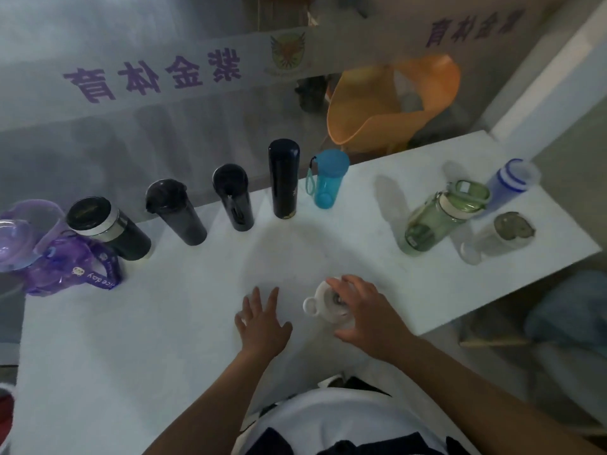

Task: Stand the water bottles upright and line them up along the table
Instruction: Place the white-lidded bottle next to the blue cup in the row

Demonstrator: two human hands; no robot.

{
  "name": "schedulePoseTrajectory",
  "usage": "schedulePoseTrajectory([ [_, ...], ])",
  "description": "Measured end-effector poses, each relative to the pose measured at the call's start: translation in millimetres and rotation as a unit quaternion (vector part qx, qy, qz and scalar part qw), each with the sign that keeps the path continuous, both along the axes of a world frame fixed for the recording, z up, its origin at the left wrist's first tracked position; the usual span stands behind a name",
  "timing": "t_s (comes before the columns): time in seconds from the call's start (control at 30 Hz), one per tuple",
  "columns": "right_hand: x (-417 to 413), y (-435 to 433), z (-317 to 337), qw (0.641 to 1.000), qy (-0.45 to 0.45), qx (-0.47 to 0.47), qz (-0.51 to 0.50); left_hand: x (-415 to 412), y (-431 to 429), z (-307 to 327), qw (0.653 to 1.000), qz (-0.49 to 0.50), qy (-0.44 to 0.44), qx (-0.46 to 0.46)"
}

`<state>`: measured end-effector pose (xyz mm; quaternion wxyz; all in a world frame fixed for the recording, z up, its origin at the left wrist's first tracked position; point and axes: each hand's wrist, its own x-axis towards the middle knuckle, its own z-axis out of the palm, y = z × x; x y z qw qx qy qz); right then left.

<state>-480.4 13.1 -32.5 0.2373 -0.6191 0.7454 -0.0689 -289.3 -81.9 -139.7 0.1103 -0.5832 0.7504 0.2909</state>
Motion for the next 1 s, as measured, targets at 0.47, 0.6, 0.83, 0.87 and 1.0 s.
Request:
schedulePoseTrajectory([
  [0.47,-10,-49,22,0.980,0.121,0.107,0.113,-6,9,-9,0.999,-0.032,-0.025,-0.007],
  [0.6,-55,-84,57,0.981,0.096,0.134,0.104,-16,7,-7,0.999,-0.013,-0.037,0.008],
  [0.83,-162,-164,138,0.977,0.120,0.137,0.113,-48,11,0,0.995,0.070,-0.060,0.032],
  [0.87,-178,-176,143,0.977,0.116,0.138,0.116,-54,12,0,0.994,0.086,-0.061,0.031],
  [1.0,-229,-220,136,0.975,0.110,0.149,0.122,-78,16,-5,0.985,0.157,-0.076,0.017],
])
